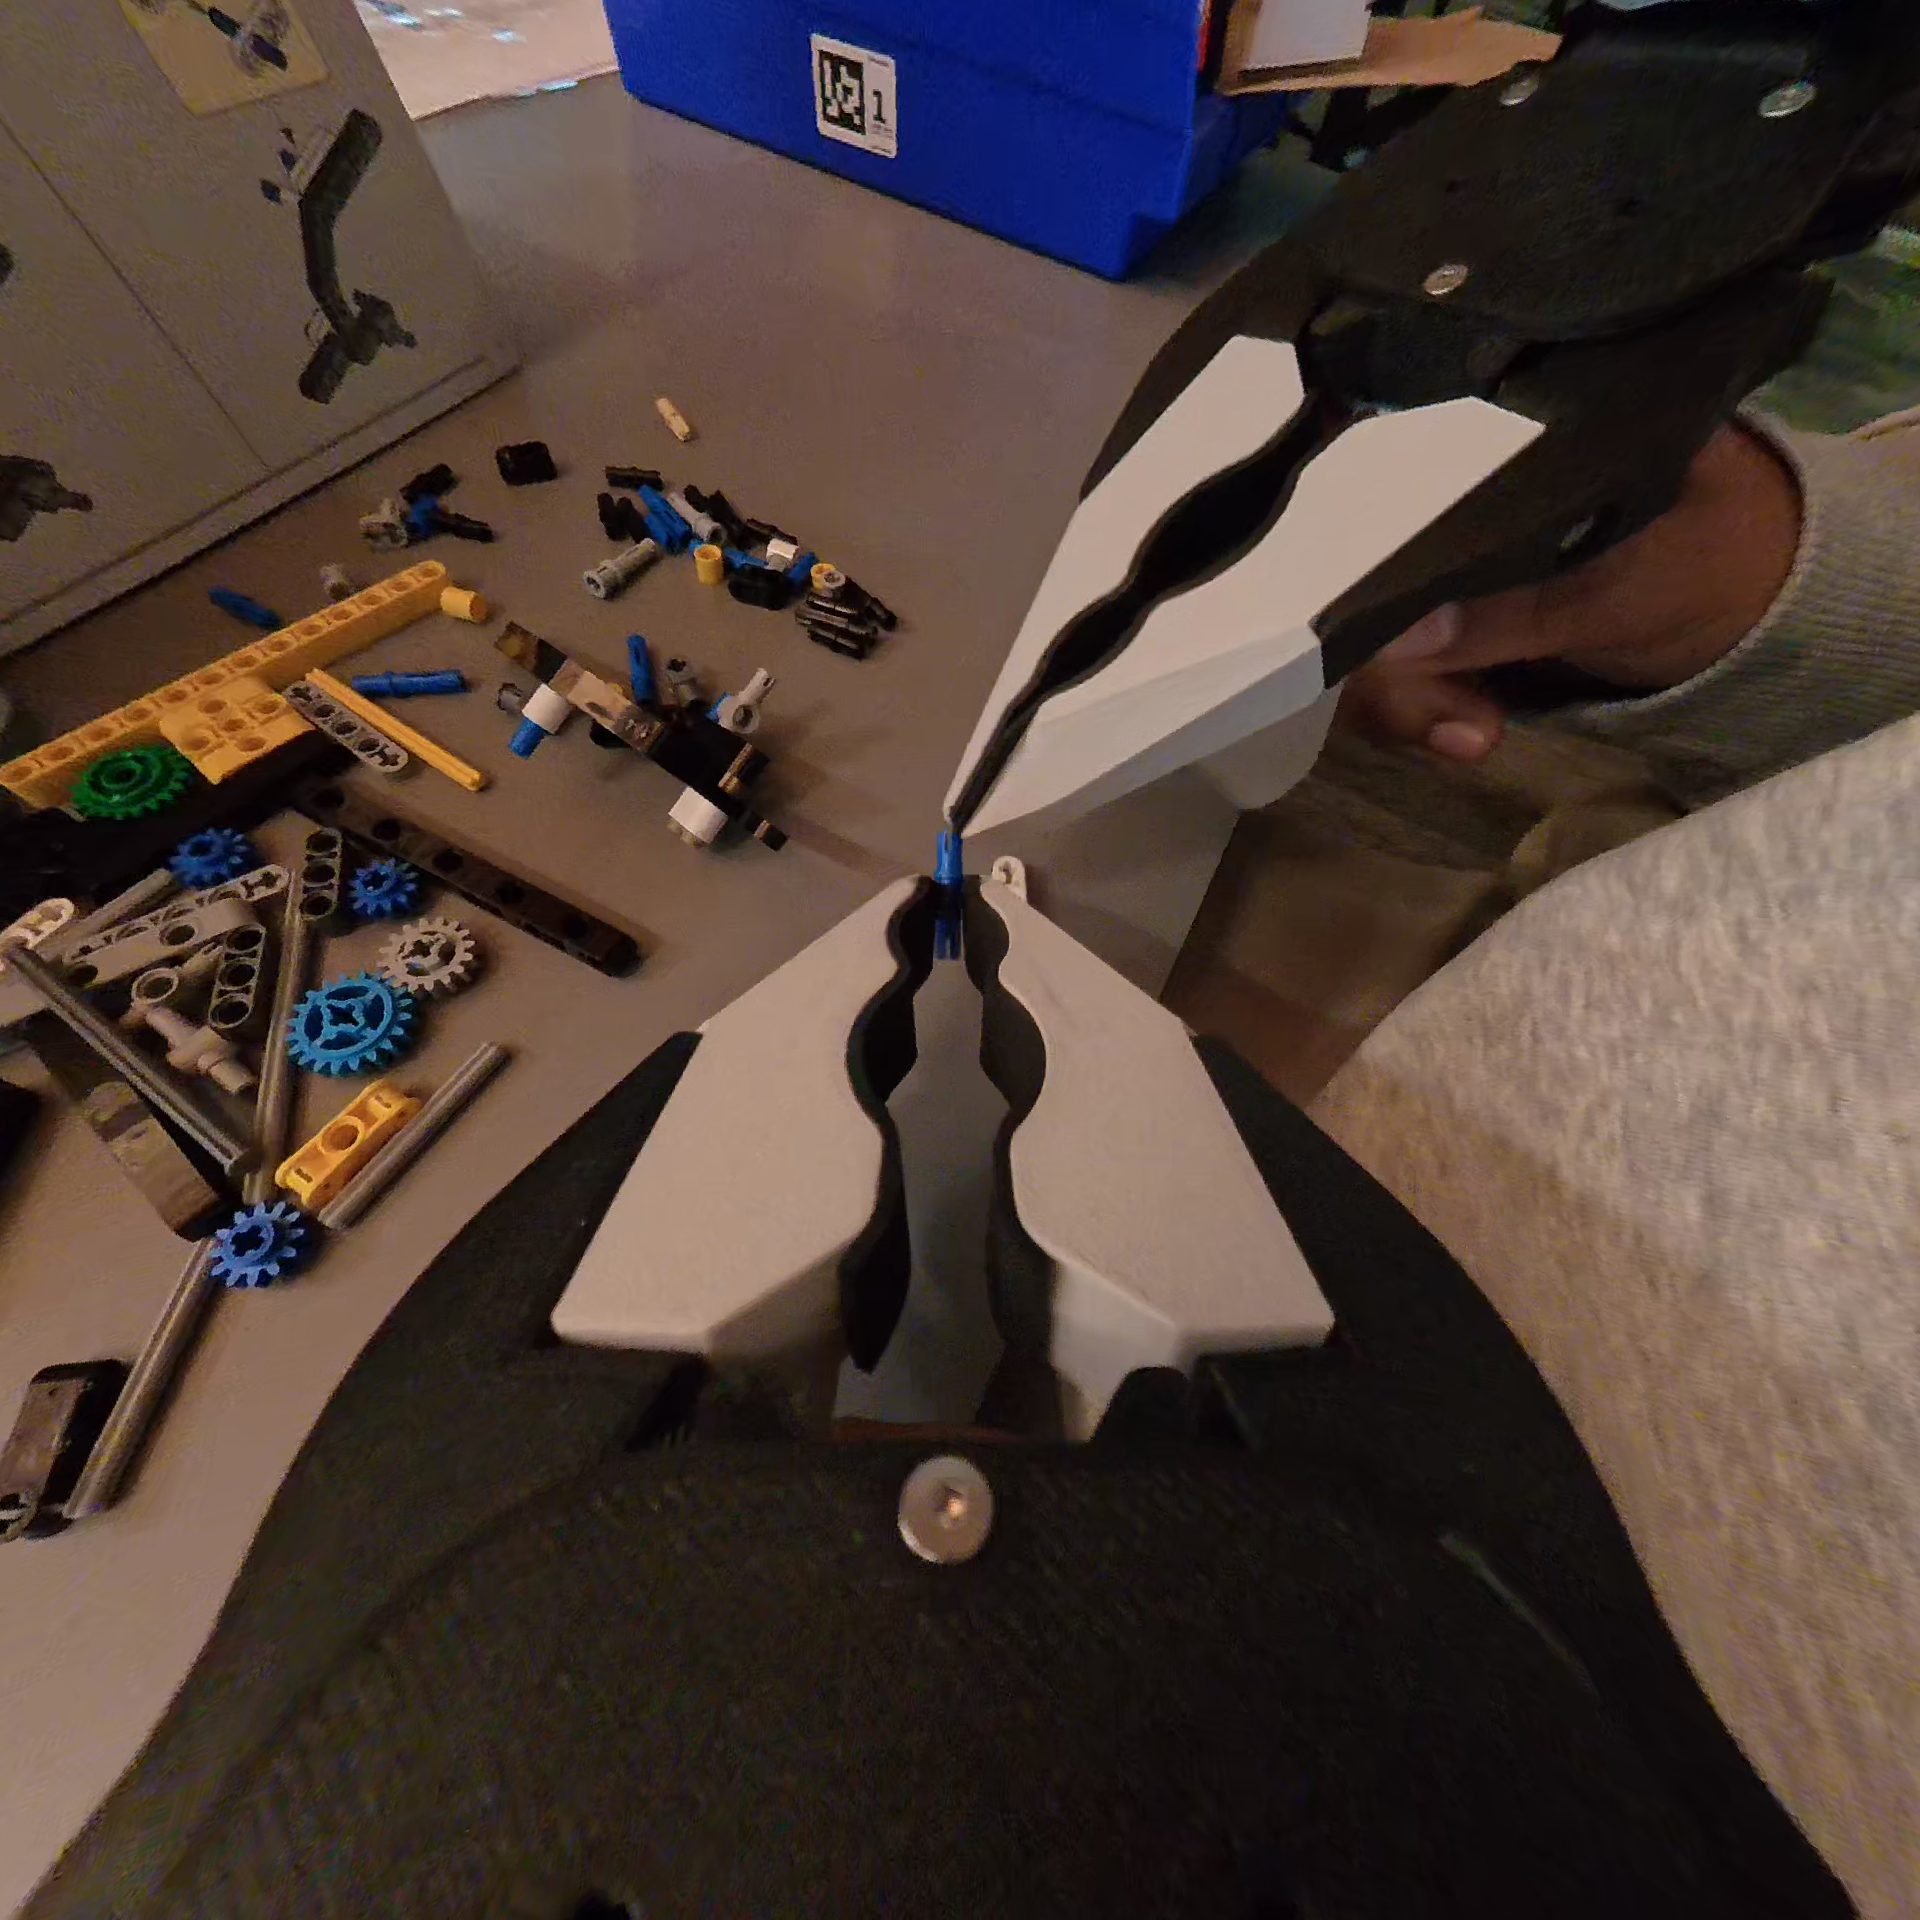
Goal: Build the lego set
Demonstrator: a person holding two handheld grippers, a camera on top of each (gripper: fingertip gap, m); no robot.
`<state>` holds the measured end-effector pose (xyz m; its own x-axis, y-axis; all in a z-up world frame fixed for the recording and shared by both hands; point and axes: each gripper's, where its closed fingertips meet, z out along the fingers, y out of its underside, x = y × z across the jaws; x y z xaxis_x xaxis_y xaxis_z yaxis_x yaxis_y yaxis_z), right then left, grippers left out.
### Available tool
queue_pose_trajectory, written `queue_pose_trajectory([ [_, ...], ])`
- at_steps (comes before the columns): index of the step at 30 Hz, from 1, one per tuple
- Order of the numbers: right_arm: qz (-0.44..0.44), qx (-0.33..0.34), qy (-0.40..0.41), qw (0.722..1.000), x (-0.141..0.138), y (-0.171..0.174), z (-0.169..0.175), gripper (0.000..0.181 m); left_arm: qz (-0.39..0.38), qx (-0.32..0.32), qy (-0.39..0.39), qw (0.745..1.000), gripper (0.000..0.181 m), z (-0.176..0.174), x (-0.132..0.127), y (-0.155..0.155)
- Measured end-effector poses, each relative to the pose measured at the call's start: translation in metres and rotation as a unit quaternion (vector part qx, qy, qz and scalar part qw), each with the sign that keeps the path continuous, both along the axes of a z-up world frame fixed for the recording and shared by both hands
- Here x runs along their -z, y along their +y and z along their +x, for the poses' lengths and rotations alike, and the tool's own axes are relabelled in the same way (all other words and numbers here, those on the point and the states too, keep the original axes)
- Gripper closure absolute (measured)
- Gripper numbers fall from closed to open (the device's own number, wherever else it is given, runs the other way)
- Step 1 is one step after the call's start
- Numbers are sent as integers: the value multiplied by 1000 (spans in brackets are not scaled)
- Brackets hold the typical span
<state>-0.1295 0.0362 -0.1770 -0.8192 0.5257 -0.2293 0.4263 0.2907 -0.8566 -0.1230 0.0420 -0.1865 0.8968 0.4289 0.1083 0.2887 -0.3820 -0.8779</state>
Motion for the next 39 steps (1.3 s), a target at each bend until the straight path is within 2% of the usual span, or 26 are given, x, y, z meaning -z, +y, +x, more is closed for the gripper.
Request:
queue_pose_trajectory([
  [4,-36,-2,-26,999,-6,1,0,181,20,1,-1,1000,179,0,-6,1],
  [6,-56,-8,-50,997,-9,3,1,168,30,15,-13,999,179,4,-6,3],
  [9,-75,-26,-93,992,-11,6,5,159,42,29,-13,999,179,8,-9,6],
  [15,-99,-64,-162,980,-12,3,17,160,60,38,28,997,178,10,-19,6],
  [20,-124,-73,-195,970,-14,0,20,169,58,46,43,996,178,13,-20,6],
  [25,-160,-64,-220,960,-16,1,18,170,55,52,48,996,178,14,-19,5],
  [35,-137,-67,-224,963,-9,0,22,178,40,68,66,995,177,20,-16,7],
  [39,-132,-58,-197,970,-14,3,18,178,72,54,32,995,169,16,-21,5],
])
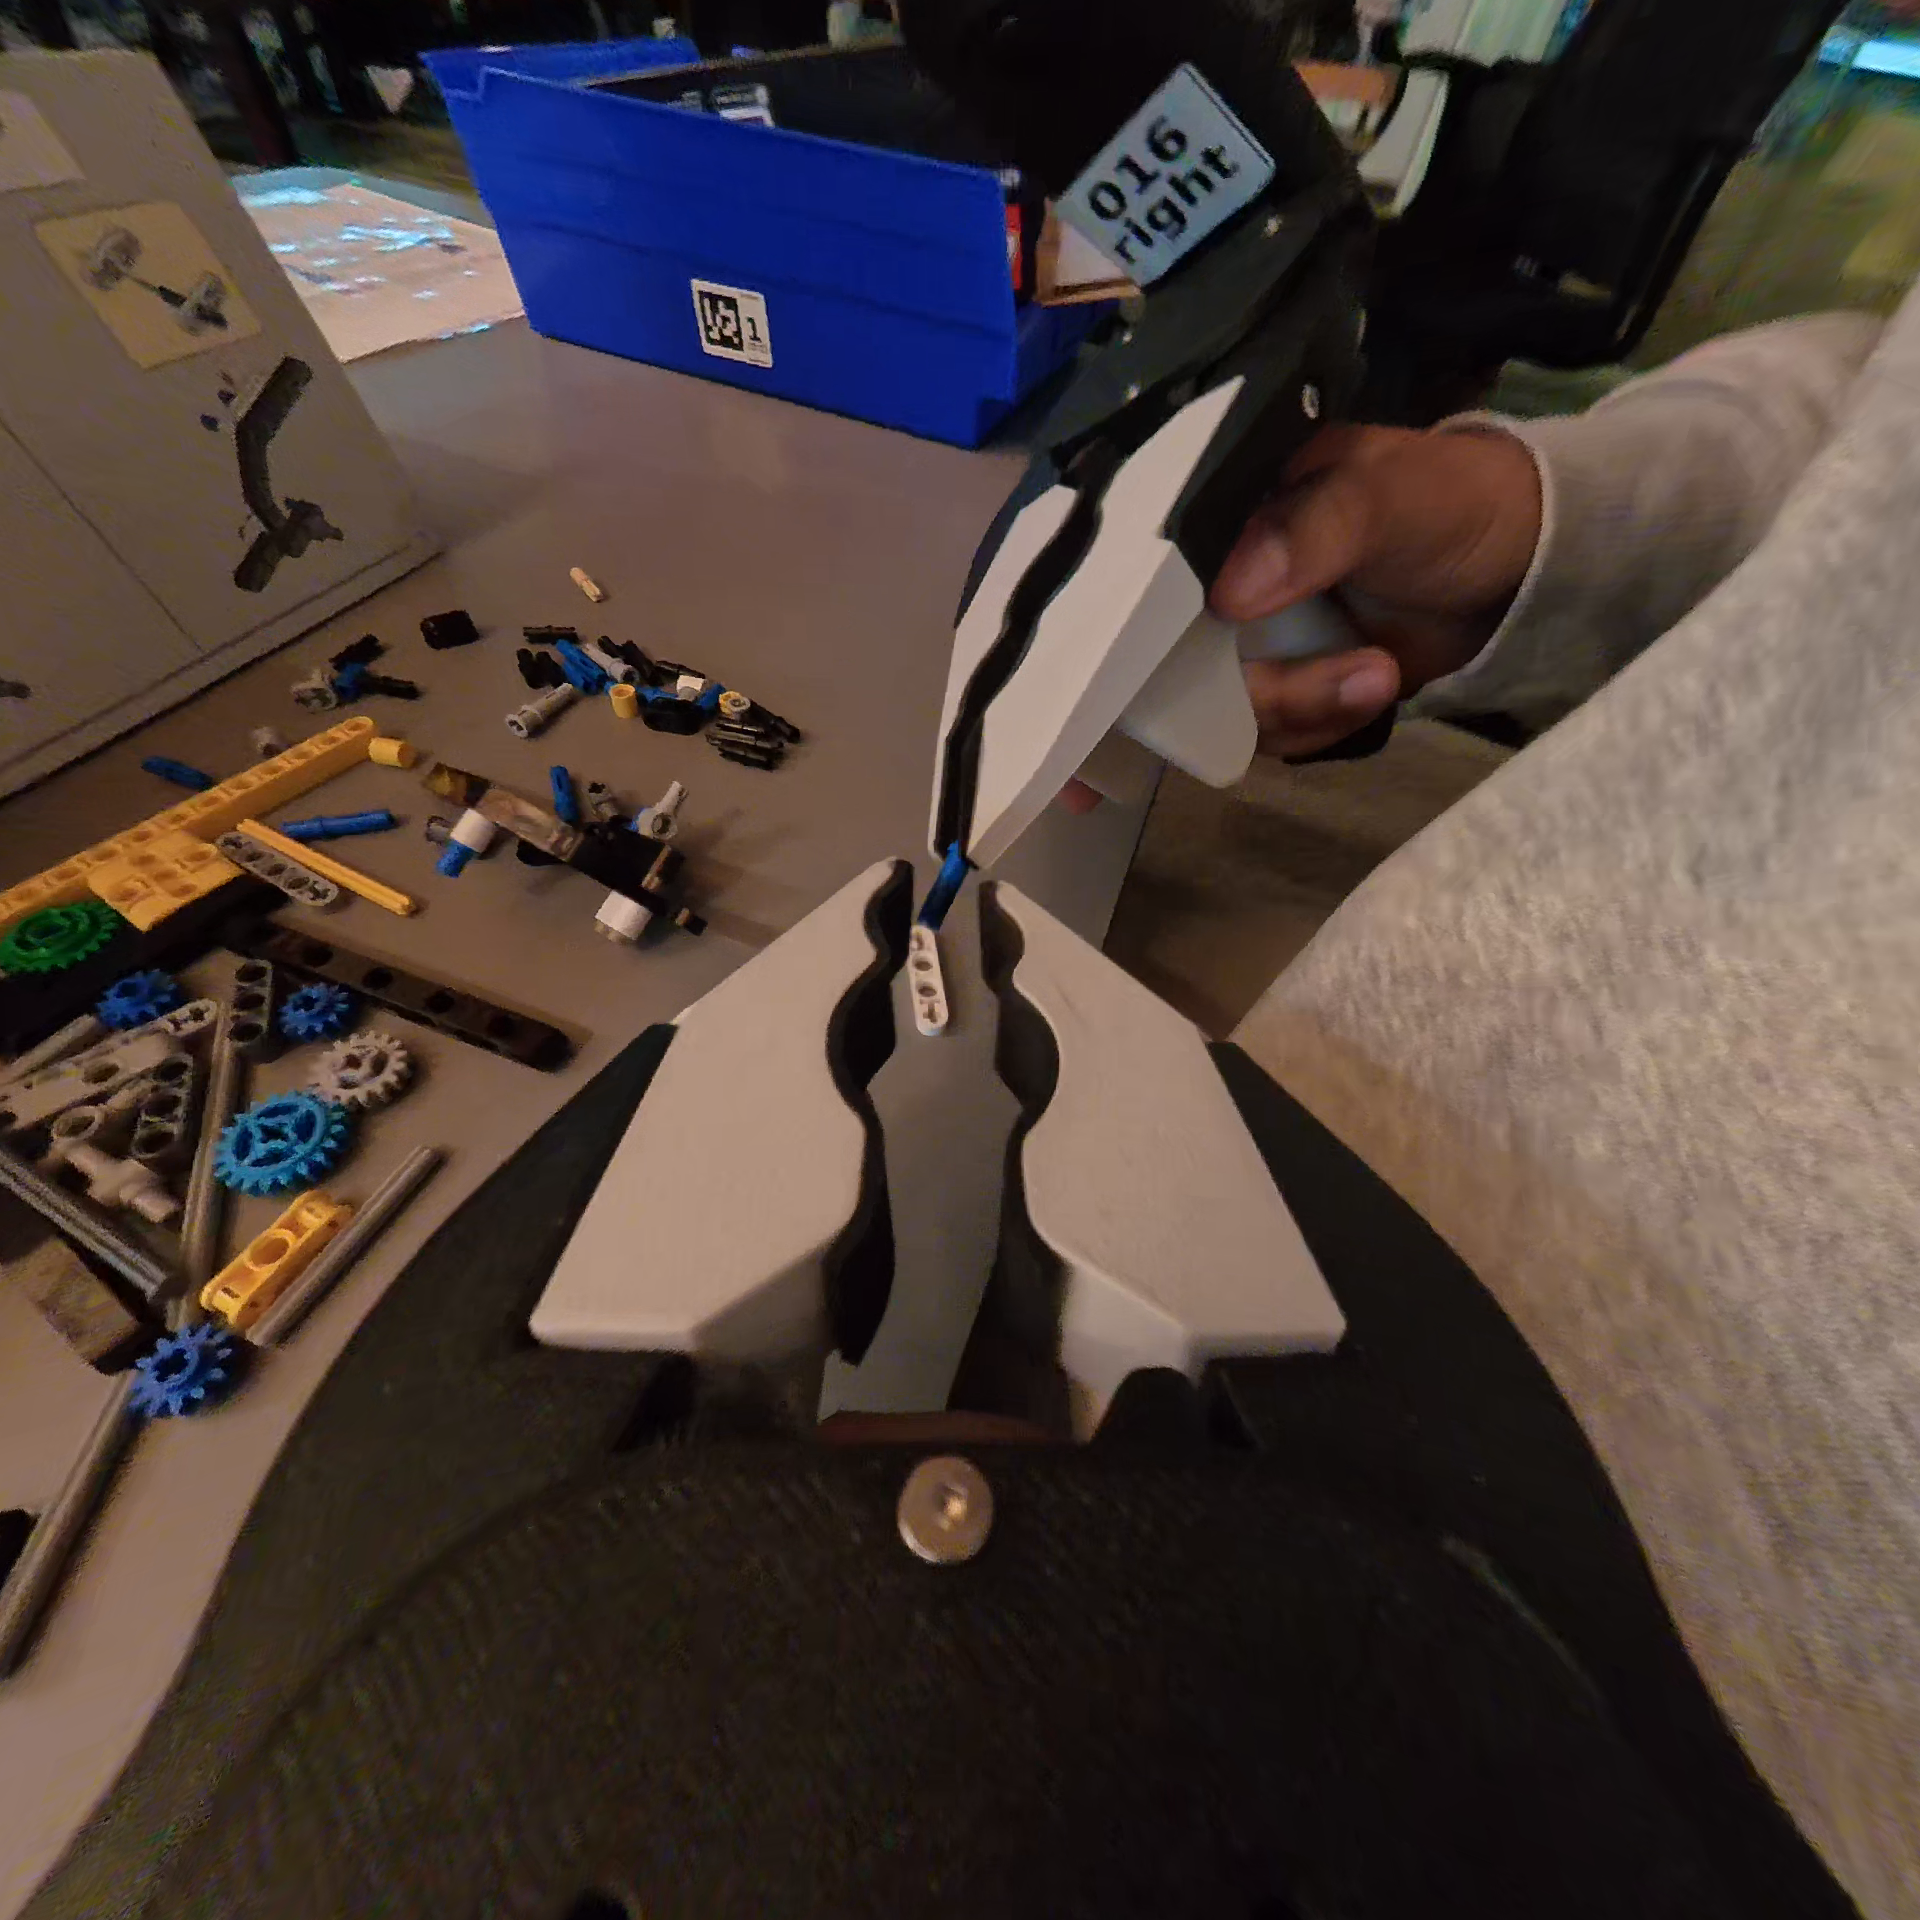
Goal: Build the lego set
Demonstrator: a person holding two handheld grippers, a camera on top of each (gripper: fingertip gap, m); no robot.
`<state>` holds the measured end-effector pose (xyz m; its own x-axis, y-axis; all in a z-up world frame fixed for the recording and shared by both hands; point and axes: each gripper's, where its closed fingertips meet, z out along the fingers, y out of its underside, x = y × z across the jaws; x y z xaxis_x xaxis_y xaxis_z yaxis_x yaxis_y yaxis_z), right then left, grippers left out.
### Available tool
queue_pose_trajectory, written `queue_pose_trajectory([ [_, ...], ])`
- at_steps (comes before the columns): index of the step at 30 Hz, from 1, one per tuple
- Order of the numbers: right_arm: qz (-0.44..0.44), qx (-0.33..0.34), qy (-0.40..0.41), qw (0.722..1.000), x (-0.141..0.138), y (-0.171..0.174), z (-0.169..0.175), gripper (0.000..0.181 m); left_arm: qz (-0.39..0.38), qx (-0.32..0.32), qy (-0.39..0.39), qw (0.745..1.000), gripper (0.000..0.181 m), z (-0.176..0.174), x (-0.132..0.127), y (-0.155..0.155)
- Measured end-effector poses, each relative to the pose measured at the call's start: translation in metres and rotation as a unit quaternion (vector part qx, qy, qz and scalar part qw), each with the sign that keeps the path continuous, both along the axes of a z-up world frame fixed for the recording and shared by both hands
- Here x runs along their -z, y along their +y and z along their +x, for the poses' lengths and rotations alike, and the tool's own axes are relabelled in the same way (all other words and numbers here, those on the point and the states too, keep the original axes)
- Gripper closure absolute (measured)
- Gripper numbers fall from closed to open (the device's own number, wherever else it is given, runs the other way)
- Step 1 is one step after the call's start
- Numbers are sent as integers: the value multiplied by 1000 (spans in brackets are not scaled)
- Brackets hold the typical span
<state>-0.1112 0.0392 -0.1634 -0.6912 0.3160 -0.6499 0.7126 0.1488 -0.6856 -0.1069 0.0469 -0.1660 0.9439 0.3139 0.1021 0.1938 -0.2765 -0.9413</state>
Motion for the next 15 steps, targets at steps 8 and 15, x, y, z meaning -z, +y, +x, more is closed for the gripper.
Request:
queue_pose_trajectory([
  [8,-38,19,104,994,-32,5,-1,178,156,31,-200,967,159,-1,-29,-5],
  [15,8,-3,252,968,-50,1,9,178,229,91,-332,910,165,11,-43,-2],
])
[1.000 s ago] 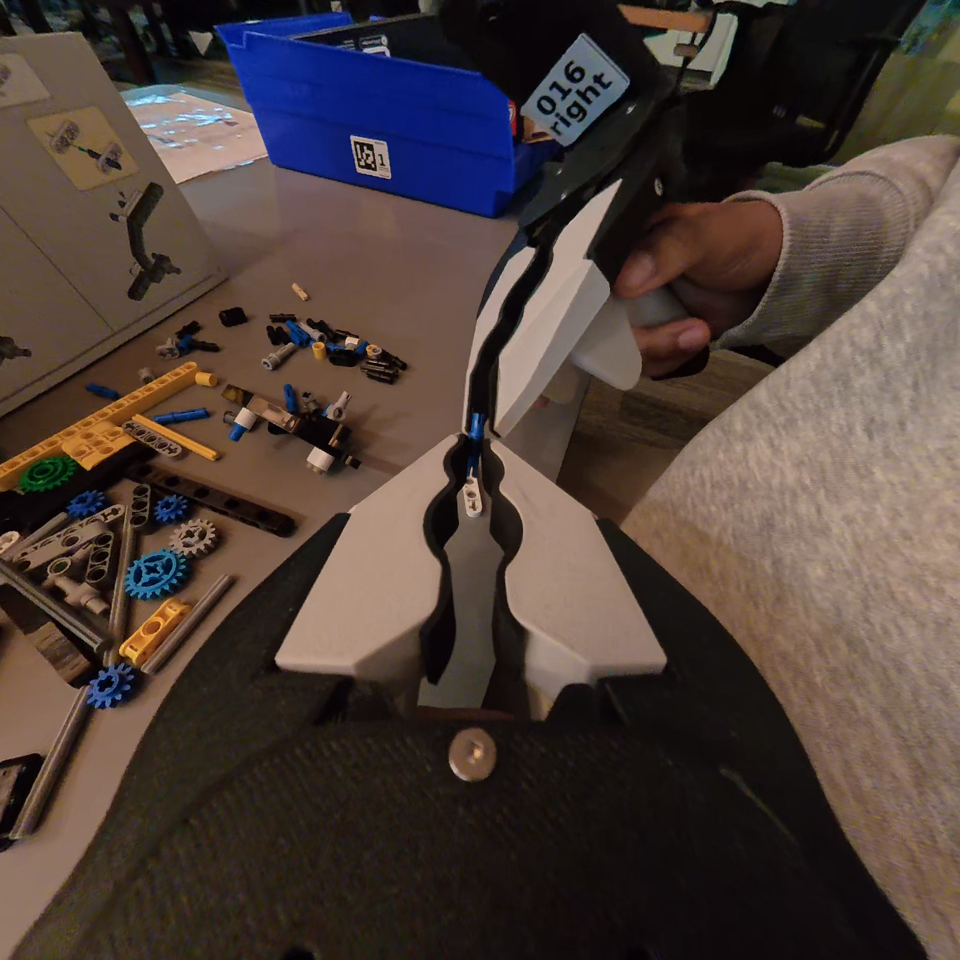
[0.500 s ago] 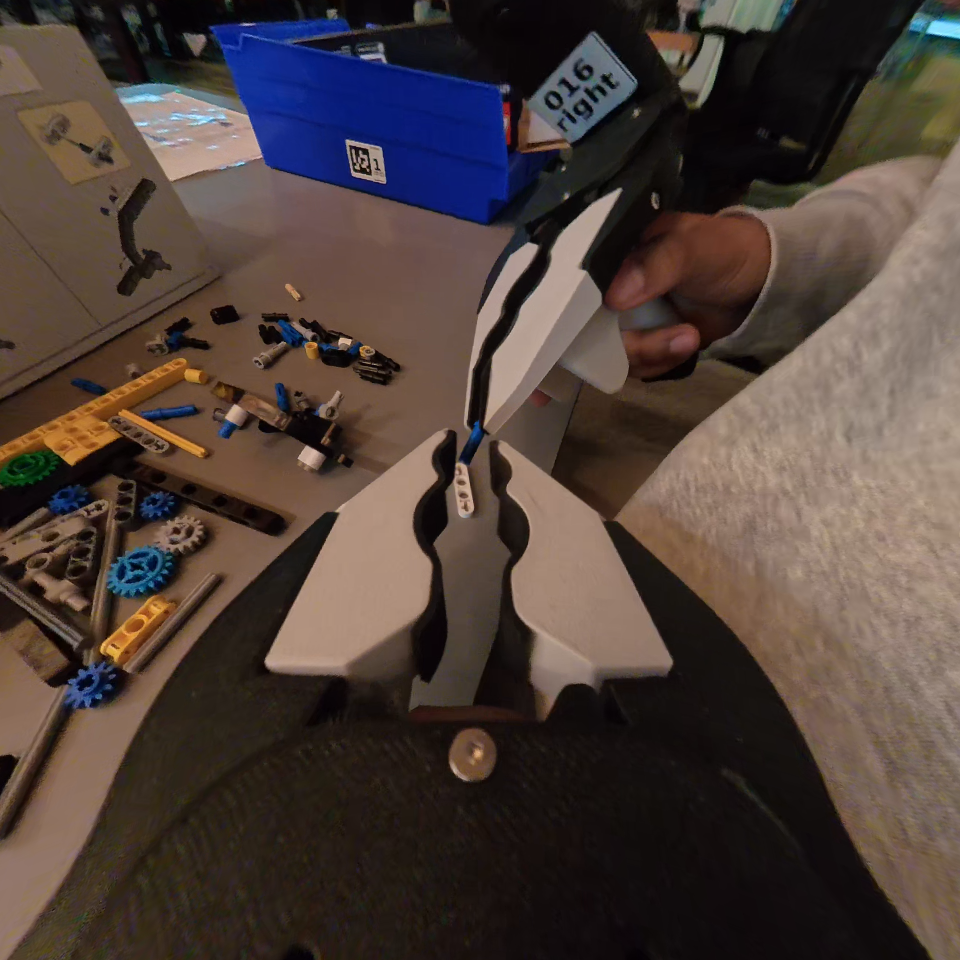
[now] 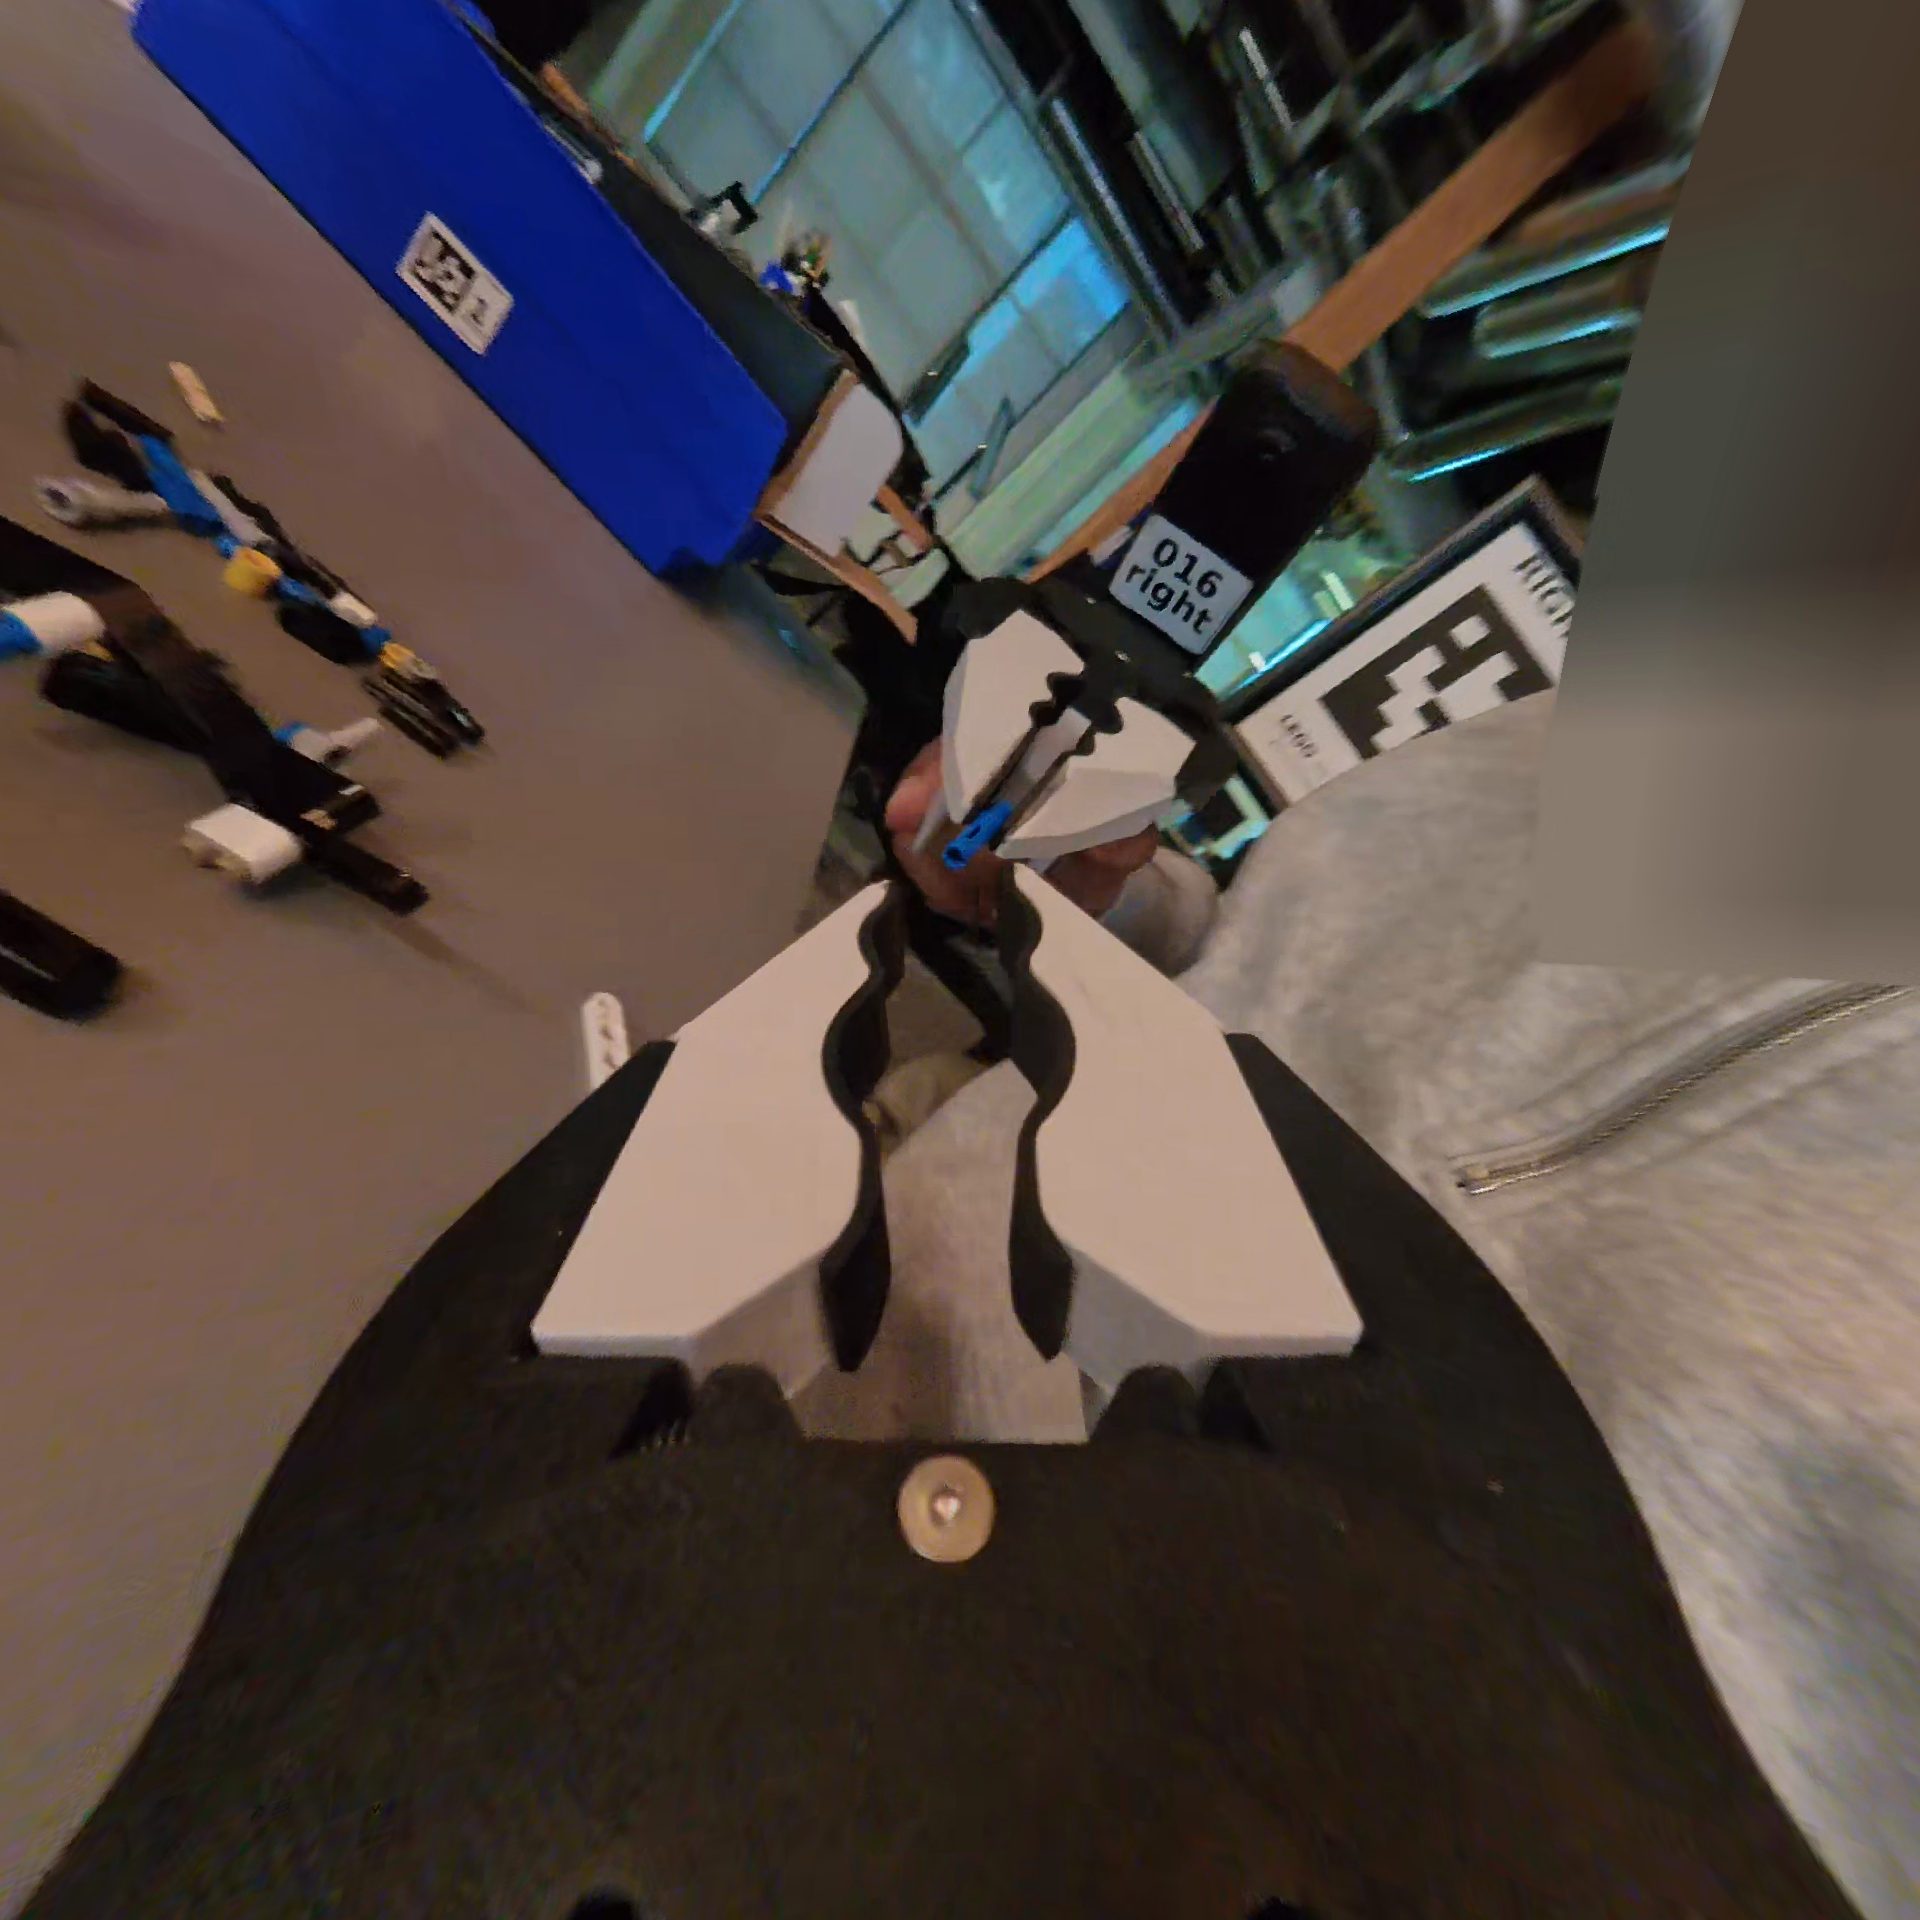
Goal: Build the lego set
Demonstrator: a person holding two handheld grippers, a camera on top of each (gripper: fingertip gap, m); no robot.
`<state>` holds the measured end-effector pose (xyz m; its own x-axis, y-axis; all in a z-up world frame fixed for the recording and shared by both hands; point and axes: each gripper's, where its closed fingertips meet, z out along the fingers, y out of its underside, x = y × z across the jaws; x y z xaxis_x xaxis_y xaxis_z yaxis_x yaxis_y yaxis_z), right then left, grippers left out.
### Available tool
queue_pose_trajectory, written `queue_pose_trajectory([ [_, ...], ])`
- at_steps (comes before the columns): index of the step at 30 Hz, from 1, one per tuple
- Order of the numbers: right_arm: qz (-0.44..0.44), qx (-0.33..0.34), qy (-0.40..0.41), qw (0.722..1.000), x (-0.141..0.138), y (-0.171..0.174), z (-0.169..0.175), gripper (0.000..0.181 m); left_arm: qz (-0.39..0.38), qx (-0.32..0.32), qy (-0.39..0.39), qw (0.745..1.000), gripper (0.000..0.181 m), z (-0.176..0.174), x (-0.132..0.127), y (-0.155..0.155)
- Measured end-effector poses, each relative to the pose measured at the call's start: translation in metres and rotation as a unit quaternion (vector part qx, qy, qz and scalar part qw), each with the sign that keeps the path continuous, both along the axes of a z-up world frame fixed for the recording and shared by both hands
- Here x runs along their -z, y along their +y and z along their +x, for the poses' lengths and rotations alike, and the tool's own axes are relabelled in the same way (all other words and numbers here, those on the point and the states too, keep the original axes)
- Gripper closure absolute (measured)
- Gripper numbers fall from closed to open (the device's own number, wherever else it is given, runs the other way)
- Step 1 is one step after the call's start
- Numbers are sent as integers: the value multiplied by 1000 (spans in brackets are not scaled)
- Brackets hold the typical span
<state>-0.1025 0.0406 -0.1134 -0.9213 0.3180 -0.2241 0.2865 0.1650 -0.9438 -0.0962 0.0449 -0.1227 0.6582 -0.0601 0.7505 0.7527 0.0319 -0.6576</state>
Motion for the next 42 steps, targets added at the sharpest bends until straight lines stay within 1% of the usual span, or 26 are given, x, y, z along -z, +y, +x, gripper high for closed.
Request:
queue_pose_trajectory([
  [2,13,-5,14,1000,2,-1,2,178,8,11,-9,1000,170,3,-2,1],
  [4,24,-12,19,999,5,-1,4,178,-2,17,1,1000,171,7,1,3],
  [9,10,-36,26,999,3,-1,11,178,14,41,-12,999,174,13,-3,3],
  [14,2,-68,51,996,-2,0,19,178,49,84,-49,994,169,22,-10,2],
  [17,-1,-92,88,992,-5,-1,26,178,58,91,-65,992,166,22,-10,1],
  [20,21,-97,121,988,-4,-2,26,178,49,100,-53,992,177,26,-9,2],
  [22,29,-102,129,986,-3,-3,27,178,44,98,-41,993,178,27,-9,3],
  [26,32,-106,141,984,-3,-3,28,178,45,99,-41,993,178,28,-9,2],
  [29,42,-106,151,982,-1,-2,29,178,54,101,-52,992,171,26,-10,1],
  [32,46,-105,155,981,-1,-3,29,177,52,96,-54,993,177,24,-10,1],
  [36,54,-96,145,983,2,-3,26,177,41,86,-46,994,178,21,-7,0],
  [37,54,-94,138,985,3,-3,25,176,42,85,-44,995,178,20,-8,0],
  [39,49,-91,126,987,4,-4,24,164,46,84,-42,995,178,20,-10,-1],
  [42,38,-80,117,989,3,-4,22,164,45,76,-36,995,178,17,-11,-2],
])
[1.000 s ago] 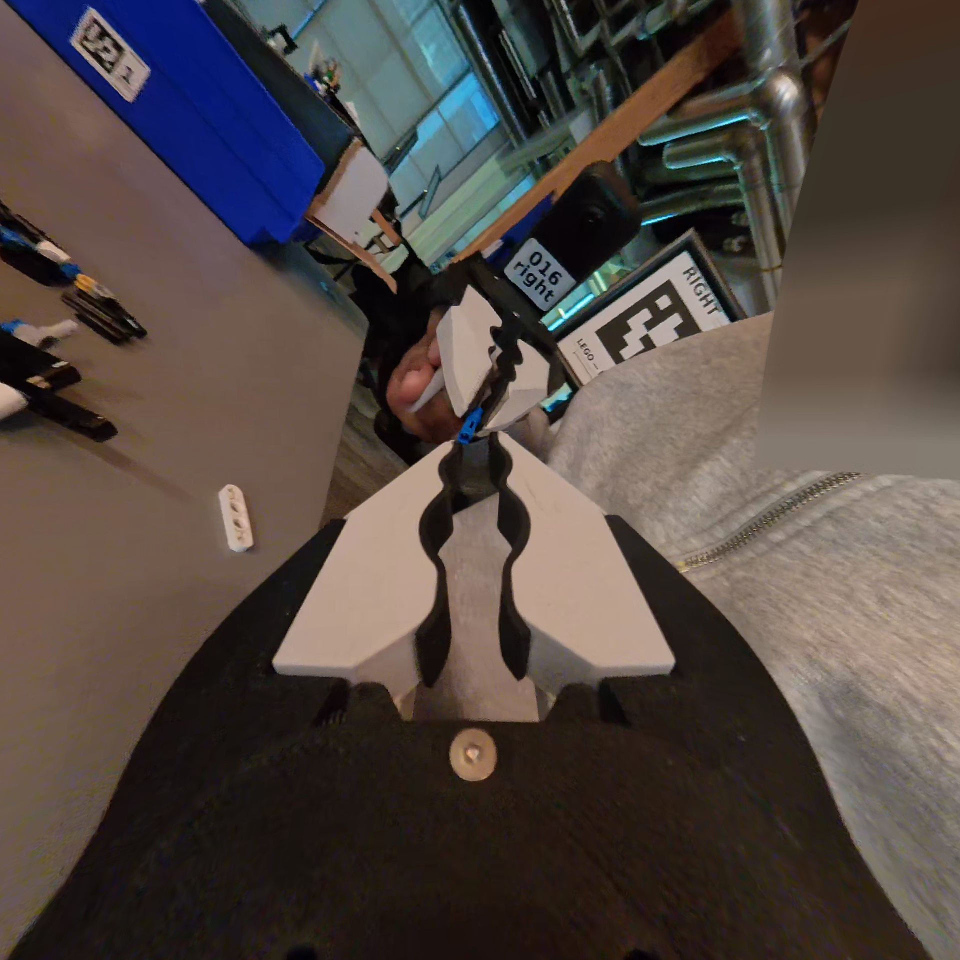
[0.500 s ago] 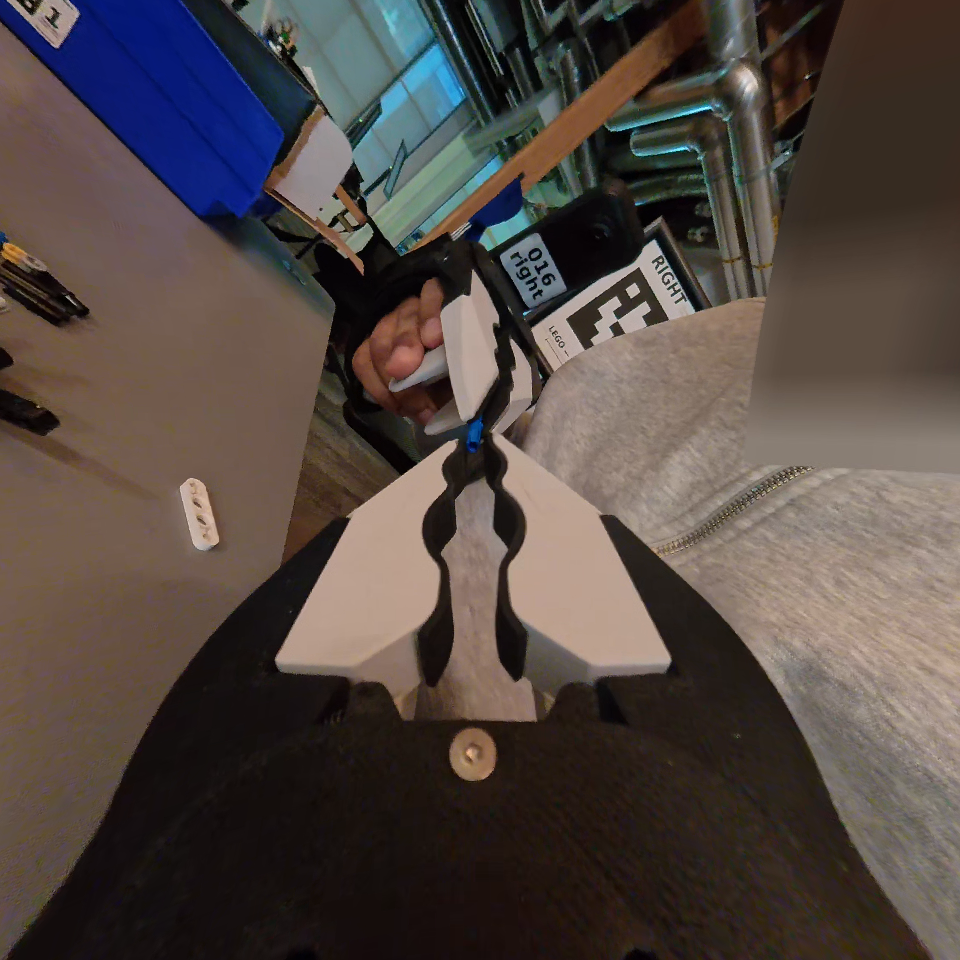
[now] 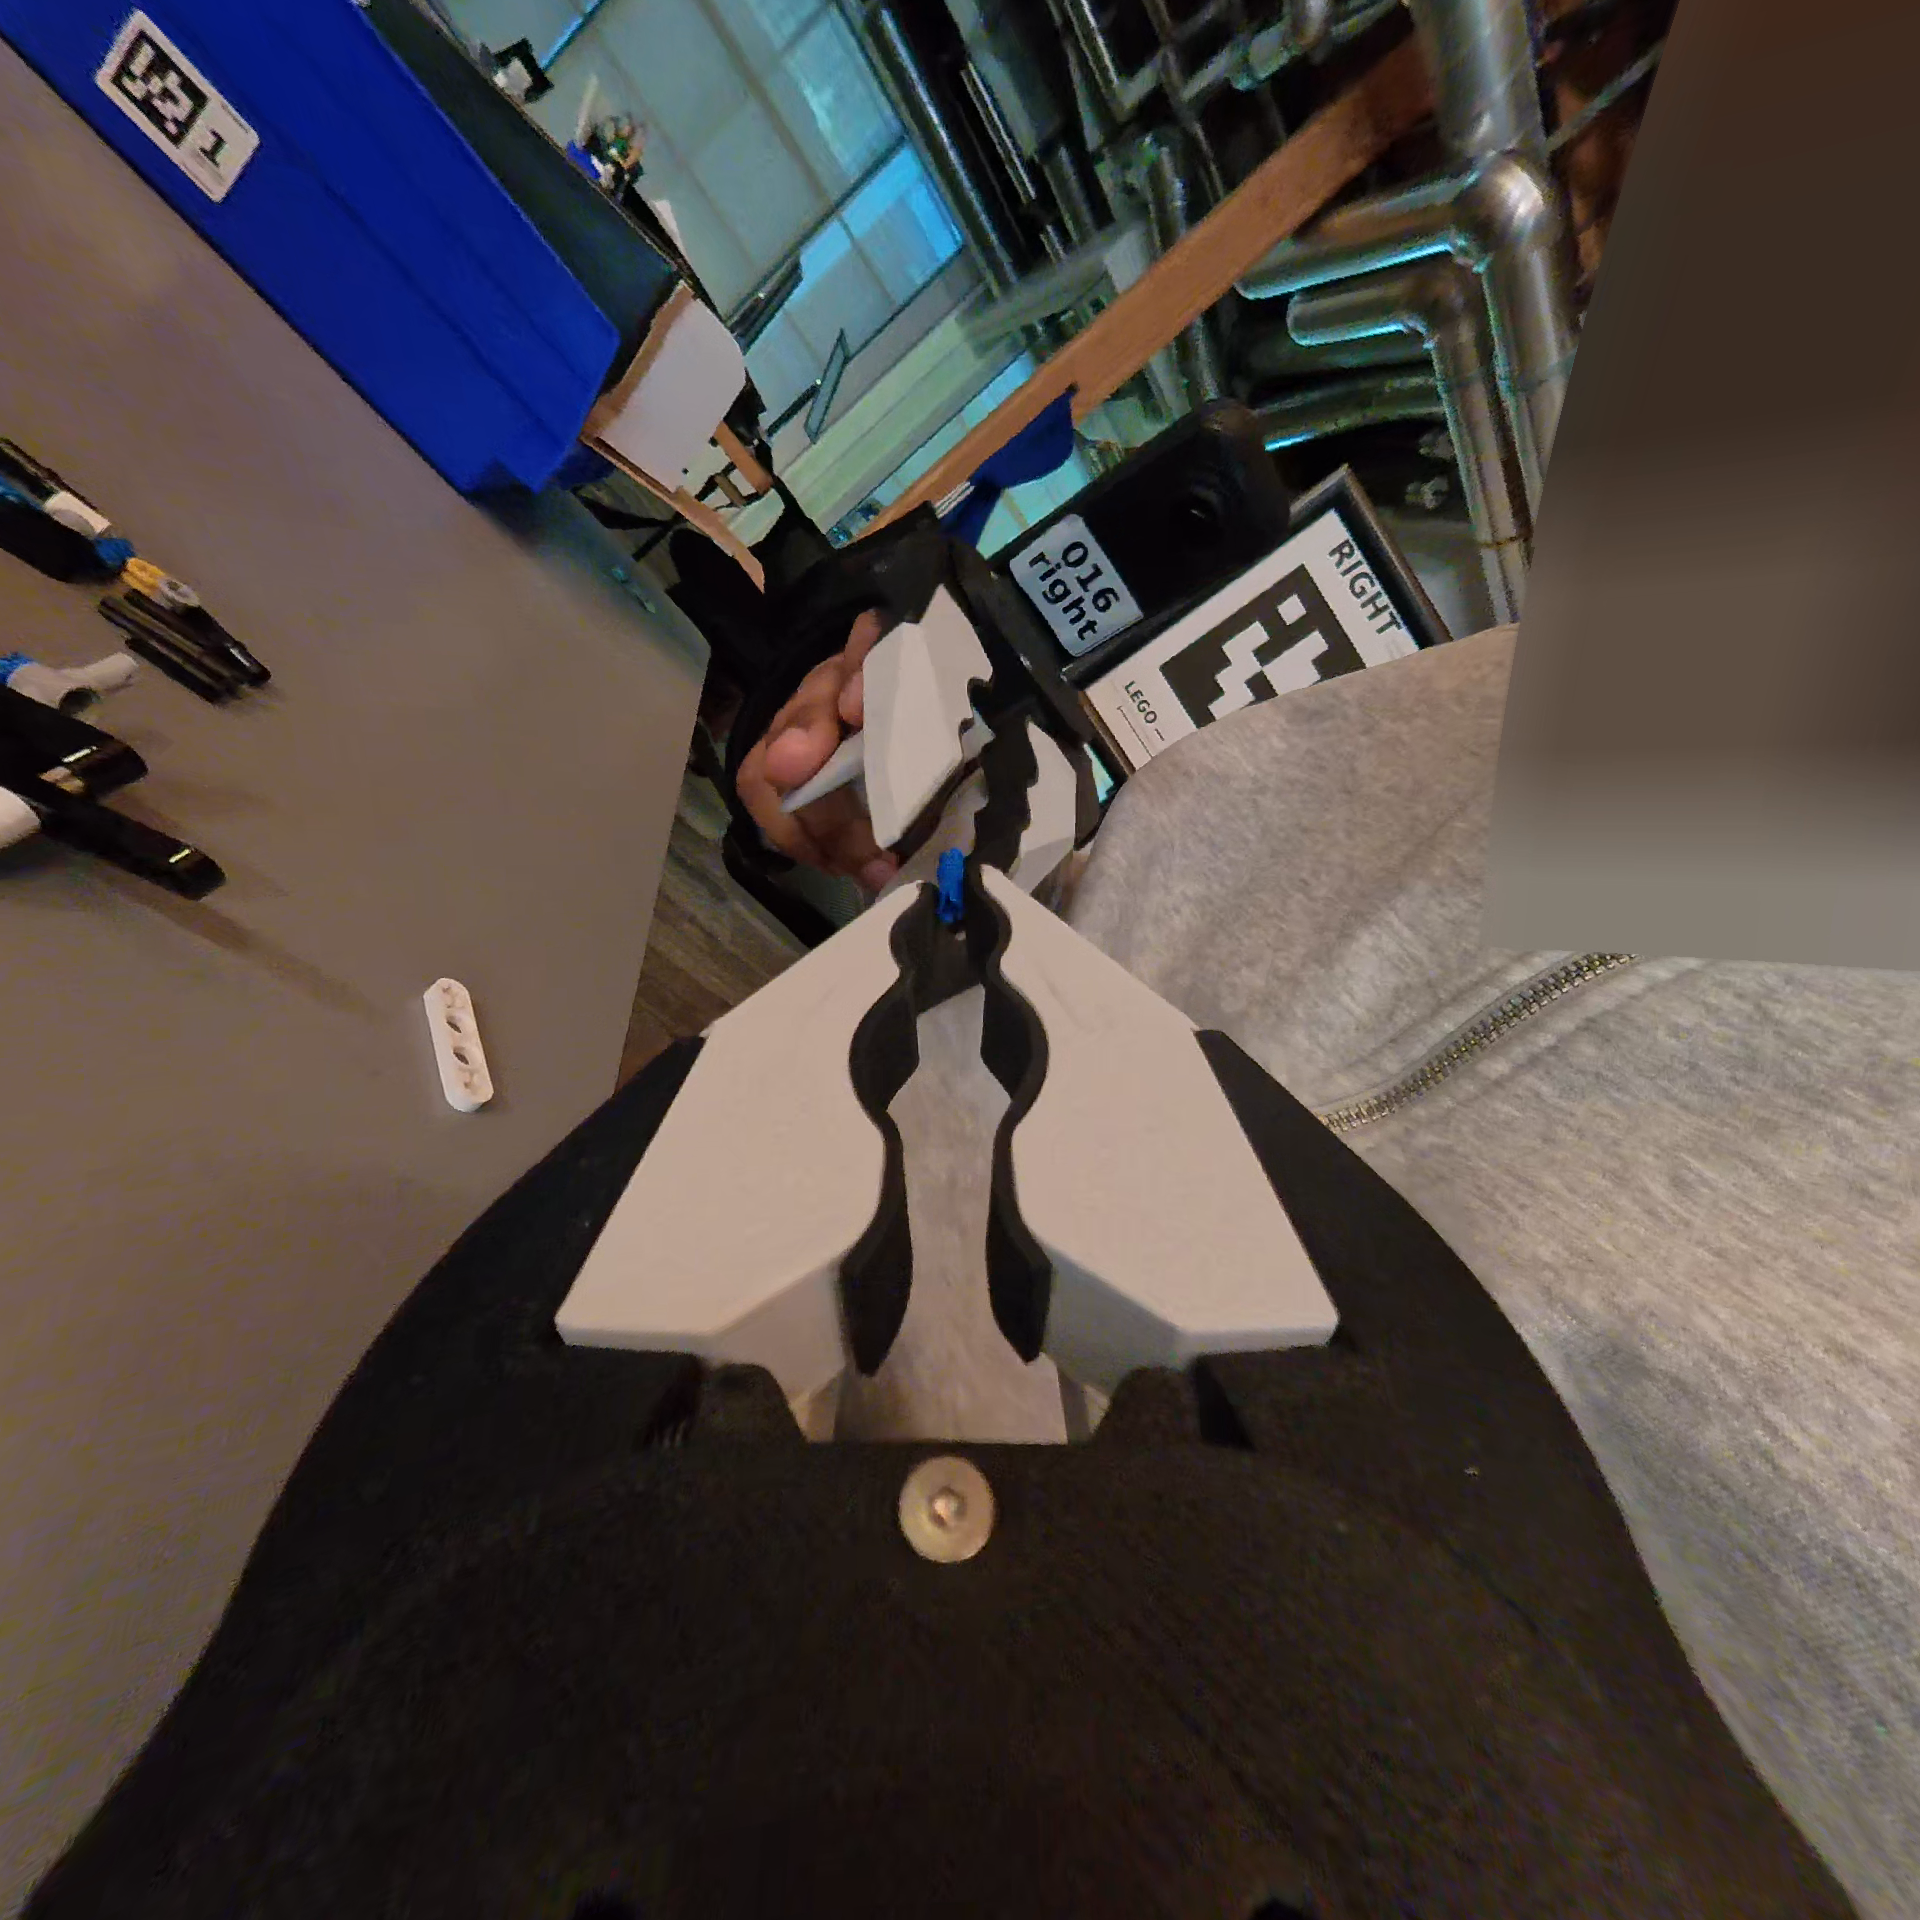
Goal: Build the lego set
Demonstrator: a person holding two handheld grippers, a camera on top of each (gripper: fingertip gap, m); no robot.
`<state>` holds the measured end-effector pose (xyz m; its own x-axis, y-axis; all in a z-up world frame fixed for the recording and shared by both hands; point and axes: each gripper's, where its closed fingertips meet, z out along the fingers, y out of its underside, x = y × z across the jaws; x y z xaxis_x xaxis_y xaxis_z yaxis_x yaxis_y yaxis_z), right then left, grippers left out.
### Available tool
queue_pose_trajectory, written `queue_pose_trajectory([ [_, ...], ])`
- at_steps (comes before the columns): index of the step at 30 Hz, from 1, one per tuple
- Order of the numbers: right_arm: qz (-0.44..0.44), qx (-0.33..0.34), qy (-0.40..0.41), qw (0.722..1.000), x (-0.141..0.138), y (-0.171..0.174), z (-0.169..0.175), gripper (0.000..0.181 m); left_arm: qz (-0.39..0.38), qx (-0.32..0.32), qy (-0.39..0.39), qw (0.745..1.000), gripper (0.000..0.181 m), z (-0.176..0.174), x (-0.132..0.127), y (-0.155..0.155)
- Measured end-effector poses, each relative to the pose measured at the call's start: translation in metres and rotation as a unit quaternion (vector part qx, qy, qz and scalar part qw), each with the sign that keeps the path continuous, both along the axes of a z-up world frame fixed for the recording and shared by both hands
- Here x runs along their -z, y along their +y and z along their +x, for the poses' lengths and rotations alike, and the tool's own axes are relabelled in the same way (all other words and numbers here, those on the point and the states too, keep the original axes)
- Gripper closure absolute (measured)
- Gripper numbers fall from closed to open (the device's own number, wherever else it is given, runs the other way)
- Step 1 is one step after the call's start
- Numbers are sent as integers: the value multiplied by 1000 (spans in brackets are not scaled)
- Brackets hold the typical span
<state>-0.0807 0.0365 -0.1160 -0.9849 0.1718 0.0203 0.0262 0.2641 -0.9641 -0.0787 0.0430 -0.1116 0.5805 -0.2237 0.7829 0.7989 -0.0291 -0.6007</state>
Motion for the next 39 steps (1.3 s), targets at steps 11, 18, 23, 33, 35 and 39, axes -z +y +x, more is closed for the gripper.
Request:
queue_pose_trajectory([
  [11,-20,12,8,1000,-6,-2,-1,177,1,-4,-4,1000,178,-2,0,-1],
  [18,-24,8,3,1000,-7,-2,-1,177,4,-2,-10,1000,178,-2,0,-1],
  [23,-23,9,5,1000,-7,-2,-2,177,7,-1,-19,1000,178,-3,0,0],
  [33,-26,6,7,1000,-7,-3,-2,177,20,3,-30,999,178,-3,-3,-2],
  [35,-24,6,6,1000,-6,-3,-3,177,18,3,-29,999,178,-3,-2,-2],
  [39,-23,5,5,1000,-6,-3,-3,177,18,3,-29,999,178,-3,-2,-1],
])
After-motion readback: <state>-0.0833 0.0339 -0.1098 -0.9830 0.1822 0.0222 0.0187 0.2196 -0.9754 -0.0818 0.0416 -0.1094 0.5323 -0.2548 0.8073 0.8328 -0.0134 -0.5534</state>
